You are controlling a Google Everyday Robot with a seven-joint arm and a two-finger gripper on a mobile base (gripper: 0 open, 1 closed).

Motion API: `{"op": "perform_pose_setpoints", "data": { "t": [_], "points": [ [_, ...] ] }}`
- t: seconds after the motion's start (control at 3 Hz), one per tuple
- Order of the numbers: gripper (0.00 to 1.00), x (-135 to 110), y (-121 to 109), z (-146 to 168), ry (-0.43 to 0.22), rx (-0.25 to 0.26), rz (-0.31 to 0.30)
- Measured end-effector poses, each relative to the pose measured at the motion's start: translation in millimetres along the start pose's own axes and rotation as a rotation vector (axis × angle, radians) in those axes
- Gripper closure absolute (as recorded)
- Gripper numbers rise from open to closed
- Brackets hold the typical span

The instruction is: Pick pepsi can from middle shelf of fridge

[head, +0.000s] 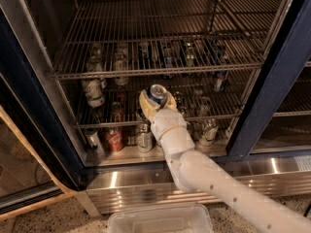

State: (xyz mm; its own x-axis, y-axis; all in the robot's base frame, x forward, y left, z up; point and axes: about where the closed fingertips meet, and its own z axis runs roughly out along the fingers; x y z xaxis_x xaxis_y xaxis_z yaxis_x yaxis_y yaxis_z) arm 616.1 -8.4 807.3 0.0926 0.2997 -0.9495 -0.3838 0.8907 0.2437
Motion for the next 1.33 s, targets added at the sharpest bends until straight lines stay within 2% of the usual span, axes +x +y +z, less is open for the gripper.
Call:
{"op": "perform_pose_setpoints", "data": {
  "t": [0.33, 0.67, 1.0, 1.33],
  "points": [
    [1.00, -5.2, 28.7, -32.3, -0.012, -0.091, 0.049],
    [1.00, -5.2, 28.7, -32.3, -0.012, -0.091, 0.049],
    [1.00, -21.3, 29.3, -33.1, 0.001, -0.115, 0.024],
    [1.00, -56.3, 30.8, -47.0, 0.048, -0.161, -0.007]
  ]
}}
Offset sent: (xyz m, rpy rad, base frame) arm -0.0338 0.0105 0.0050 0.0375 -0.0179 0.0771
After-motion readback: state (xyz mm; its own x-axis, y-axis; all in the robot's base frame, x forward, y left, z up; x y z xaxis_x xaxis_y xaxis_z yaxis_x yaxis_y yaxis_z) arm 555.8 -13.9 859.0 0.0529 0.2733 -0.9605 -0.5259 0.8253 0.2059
